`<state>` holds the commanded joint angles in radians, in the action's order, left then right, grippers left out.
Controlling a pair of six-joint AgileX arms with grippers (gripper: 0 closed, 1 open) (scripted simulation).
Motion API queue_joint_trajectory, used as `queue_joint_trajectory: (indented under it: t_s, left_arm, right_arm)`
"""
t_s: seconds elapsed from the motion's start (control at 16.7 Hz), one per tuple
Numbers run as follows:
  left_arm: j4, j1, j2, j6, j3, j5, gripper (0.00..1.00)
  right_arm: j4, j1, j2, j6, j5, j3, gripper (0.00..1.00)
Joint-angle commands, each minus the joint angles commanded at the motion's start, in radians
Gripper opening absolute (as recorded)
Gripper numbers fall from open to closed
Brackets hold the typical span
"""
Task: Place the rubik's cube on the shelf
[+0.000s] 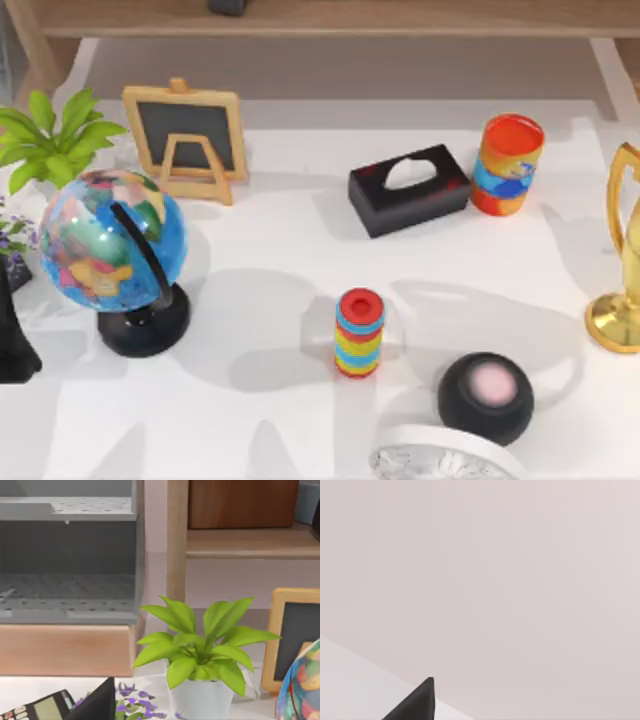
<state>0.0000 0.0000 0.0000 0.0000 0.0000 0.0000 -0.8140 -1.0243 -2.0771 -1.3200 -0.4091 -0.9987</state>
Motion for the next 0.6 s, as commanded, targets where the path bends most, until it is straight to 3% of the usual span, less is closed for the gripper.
queue_joint_trajectory:
  t_s: [0.3,0.6]
  left_arm:
    - [0.000,0.000,0.000,0.000,0.000,0.000,1.00]
    - [0.000,0.000,0.000,0.000,0.000,0.000,1.00]
  right_arm:
    - [0.505,0.037,0.073,0.146,0.067,-0.446,1.00]
    - [1.083,0.214,0.080,0.500,0.095,-0.778,1.00]
